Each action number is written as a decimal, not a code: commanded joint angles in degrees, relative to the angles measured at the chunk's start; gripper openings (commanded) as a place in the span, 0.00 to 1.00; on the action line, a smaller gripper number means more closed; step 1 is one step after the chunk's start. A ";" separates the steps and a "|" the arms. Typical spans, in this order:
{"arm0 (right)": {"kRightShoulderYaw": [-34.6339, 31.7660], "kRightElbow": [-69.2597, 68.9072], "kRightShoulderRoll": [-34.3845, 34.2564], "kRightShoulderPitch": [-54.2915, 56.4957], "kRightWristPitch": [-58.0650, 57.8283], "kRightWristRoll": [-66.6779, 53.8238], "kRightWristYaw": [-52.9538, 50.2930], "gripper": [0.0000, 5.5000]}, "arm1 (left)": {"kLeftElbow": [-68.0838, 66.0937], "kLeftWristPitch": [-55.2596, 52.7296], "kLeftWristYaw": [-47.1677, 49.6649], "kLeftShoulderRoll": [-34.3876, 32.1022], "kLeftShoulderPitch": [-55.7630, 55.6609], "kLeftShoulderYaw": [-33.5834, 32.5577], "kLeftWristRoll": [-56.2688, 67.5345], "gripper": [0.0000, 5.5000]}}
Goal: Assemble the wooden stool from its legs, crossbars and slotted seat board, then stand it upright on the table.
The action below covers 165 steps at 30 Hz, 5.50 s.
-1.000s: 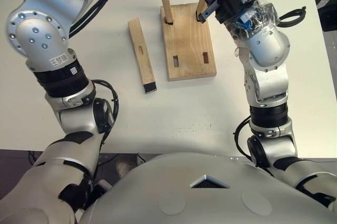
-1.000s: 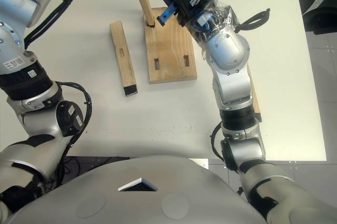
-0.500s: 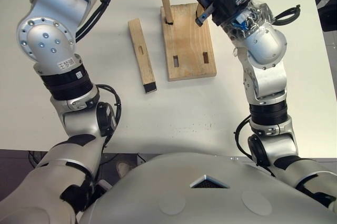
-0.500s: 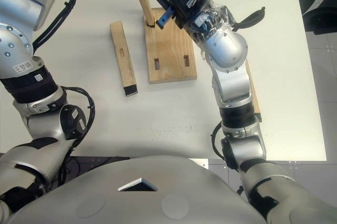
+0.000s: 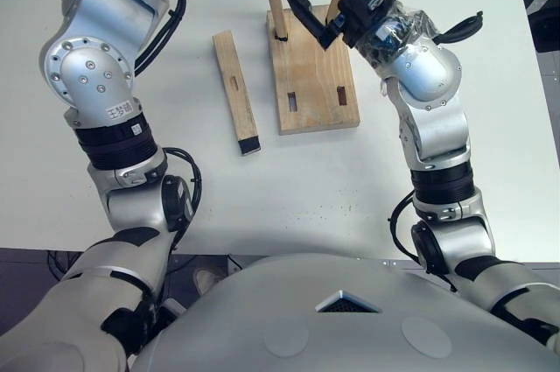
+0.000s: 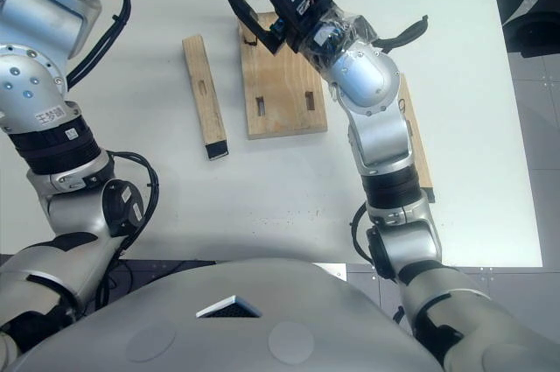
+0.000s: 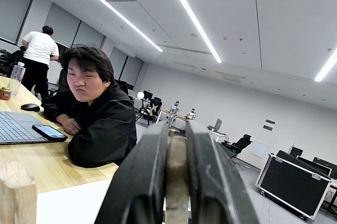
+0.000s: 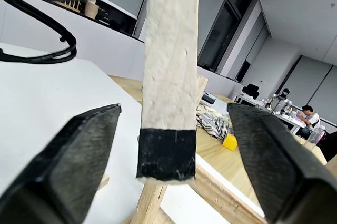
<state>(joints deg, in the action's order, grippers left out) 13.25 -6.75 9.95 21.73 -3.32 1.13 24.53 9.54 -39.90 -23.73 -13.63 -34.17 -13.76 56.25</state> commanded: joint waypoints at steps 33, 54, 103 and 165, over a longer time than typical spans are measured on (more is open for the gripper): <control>0.64 0.86 0.02 2.24 -7.66 0.41 2.45 0.24 | 1.18 5.84 -2.91 -0.46 5.34 7.52 -12.27 0.16; -0.32 8.11 3.06 -2.45 -20.42 11.65 -8.87 0.56 | 6.65 -20.44 27.13 -2.03 16.73 -7.50 -16.35 0.07; 2.56 11.73 2.88 -2.42 -14.29 11.59 -6.75 0.56 | -12.23 25.39 20.25 3.13 31.70 9.65 -46.63 0.07; -33.71 8.90 7.01 16.82 -53.35 -61.91 22.68 0.98 | 4.94 -21.59 -19.82 -28.07 6.90 -13.73 4.89 0.36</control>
<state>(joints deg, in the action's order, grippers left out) -18.06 1.61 16.64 35.44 -52.83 -54.90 47.59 12.94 -58.29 -42.99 -41.11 -24.60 -26.79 55.18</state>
